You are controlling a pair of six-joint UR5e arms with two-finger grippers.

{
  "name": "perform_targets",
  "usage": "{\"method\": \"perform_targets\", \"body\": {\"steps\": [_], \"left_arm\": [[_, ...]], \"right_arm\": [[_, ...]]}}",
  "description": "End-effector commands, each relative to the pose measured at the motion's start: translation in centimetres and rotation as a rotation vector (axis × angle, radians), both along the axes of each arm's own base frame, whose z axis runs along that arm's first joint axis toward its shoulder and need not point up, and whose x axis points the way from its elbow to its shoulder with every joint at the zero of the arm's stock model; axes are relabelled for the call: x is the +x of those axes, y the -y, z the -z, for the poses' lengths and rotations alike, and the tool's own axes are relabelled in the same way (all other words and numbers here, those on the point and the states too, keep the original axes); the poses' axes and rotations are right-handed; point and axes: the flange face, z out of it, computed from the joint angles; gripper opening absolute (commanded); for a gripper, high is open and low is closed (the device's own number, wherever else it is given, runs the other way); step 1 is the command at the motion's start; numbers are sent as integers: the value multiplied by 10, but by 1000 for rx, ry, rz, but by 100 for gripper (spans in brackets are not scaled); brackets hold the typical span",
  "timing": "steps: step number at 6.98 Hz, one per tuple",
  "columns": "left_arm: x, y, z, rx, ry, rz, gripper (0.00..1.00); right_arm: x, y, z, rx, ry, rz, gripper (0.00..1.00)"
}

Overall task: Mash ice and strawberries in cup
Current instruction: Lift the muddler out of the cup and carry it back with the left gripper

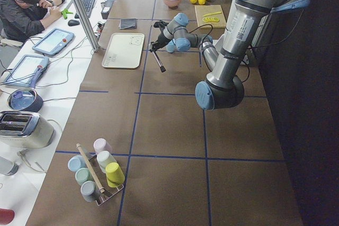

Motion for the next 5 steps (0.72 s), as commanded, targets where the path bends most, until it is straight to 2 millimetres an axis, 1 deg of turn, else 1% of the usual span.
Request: {"method": "perform_targets", "body": {"steps": [1,2,3,4,5], "left_arm": [[-53,22,-19,-116,224,22,5],[-88,45,-36,-206,240,53,4],[-147,68,-75,-363,184,70,4],[-197,80,-106,-479,128,94,4],[-238,85,-141,-572,109,163,4]], "right_arm": [[0,0,0,0,0,0,99],[0,0,0,0,0,0,99],[0,0,0,0,0,0,99],[0,0,1,1,0,0,99],[0,0,1,1,0,0,99]]}}
